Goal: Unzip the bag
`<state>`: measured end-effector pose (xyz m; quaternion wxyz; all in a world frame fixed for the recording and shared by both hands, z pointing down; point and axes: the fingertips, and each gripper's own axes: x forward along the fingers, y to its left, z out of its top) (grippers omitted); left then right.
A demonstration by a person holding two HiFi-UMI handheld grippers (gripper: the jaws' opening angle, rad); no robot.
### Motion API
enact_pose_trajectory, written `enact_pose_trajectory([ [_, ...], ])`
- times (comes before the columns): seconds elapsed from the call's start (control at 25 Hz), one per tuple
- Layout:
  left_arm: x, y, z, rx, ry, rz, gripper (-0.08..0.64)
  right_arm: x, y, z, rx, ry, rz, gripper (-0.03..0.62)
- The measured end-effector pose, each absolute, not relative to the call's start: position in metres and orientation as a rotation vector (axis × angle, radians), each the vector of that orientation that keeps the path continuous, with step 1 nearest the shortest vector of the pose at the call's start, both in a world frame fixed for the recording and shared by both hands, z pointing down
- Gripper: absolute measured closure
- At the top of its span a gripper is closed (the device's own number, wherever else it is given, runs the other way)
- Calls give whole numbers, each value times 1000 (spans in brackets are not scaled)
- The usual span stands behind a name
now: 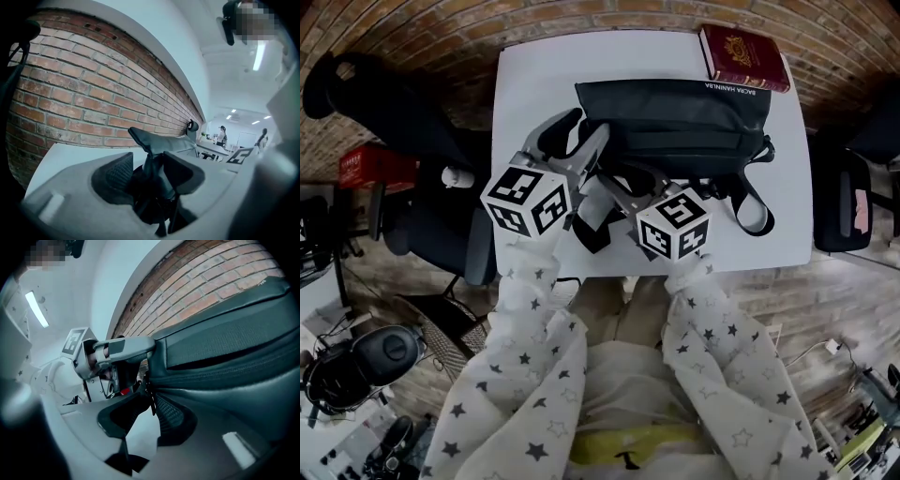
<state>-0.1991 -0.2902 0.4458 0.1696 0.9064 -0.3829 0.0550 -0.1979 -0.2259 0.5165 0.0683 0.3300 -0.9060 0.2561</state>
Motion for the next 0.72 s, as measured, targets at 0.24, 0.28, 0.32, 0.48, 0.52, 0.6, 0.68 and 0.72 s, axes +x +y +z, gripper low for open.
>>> enact_pose_trajectory([
  [0.24,-194,-291,446,2572,-1073,150,365,-197,-229,521,1042,-2665,660,497],
  [0.28,-192,-290,447,2572,-1069,154,370,-197,-230,522,1051,-2650,638,502],
  [0.32,-190,-290,448,2574,-1064,160,377,-197,-230,522,1060,-2637,616,505],
  [0.48,-184,-288,450,2580,-1054,176,388,-197,-231,525,1081,-2585,503,531],
  [0.52,-184,-288,451,2579,-1053,176,390,-197,-230,526,1077,-2574,472,545],
  [0.6,-184,-288,451,2581,-1049,178,390,-198,-229,527,1068,-2562,432,558],
  [0.68,-183,-288,451,2584,-1044,184,390,-198,-229,527,1074,-2562,434,560],
  [0.72,-182,-288,451,2585,-1042,186,390,-197,-229,527,1079,-2564,442,560],
])
